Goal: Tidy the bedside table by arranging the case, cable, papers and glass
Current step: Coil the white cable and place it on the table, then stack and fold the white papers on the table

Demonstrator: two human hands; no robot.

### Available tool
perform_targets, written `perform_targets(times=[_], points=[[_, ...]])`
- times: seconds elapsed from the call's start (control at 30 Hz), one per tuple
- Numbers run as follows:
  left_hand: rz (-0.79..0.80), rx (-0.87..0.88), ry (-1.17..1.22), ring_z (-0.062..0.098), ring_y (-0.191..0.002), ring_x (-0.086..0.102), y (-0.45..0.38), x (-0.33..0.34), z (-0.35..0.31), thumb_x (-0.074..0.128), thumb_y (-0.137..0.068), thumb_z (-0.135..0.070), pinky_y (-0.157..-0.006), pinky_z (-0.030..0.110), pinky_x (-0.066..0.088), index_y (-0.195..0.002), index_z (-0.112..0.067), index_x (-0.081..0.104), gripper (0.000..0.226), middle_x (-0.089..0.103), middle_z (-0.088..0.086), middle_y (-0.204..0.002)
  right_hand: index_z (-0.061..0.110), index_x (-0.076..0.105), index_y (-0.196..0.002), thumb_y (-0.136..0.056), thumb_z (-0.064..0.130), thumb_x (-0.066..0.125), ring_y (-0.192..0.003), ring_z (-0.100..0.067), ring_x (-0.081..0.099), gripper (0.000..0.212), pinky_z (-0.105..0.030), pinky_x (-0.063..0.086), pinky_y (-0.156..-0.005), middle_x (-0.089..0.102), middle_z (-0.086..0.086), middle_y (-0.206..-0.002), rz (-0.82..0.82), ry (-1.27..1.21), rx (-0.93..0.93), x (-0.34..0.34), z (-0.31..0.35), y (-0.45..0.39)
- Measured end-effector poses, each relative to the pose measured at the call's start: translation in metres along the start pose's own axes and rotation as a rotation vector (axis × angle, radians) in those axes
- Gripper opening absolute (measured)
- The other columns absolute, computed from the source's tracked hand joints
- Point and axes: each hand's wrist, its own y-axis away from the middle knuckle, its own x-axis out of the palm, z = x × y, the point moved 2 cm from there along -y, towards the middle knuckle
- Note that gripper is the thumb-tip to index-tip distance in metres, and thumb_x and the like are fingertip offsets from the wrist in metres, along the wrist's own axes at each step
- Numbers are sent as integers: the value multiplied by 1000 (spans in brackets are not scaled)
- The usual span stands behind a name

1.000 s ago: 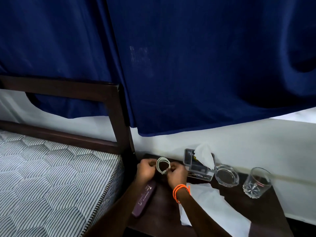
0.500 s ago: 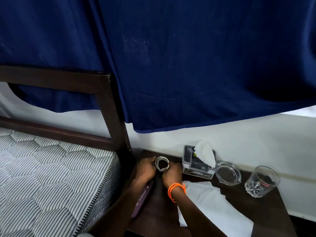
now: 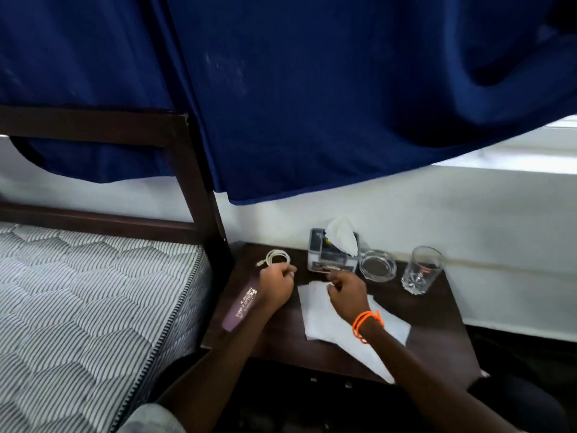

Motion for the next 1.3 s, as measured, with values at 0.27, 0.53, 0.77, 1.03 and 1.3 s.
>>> perform_targets(times=[0.27,0.53,0.77,1.03,1.3], points=[[157,49,-65,18,-111,70,55,55,-29,62,-93,-16,-93,21,47,-106,-18,80,23,78,0,-114,6,74,-107,-83,20,74,-107,-31,66,28,-29,46,-89,74,-12,-107,133,223,228,-77,-73,32],[359,86,-409,23,-135,50,69,97,-28,69,-88,-42,-107,36,46,-142,-21,53,60,60,4,-139,8,54,-127,-78,49,77,-123,-39,49,68,-40,44,-103,44,-18,-134,274,441,384,-85,-110,56],[356,66,-453,31,-133,43,73,120,-40,82,-77,-34,-103,42,48,-137,-12,44,74,48,11,-135,12,57,-118,-77,41,81,-116,-39,52,56,-38,45,-100,48,-17,-127,267,372,361,-85,-112,54],[338,-49,-318,28,-123,61,66,119,-41,77,-81,-36,-98,35,52,-126,-14,65,52,64,9,-131,8,62,-113,-82,24,78,-111,-35,58,39,-34,46,-91,60,-17,-119,146,187,405,-81,-107,49],[260,-112,-147,28,-93,71,60,110,-34,74,-84,-27,-84,32,57,-72,-17,67,17,76,7,-94,7,67,-106,-74,11,84,-97,-28,65,37,-28,48,-80,69,-13,-102,59,-89,579,-90,-115,48]])
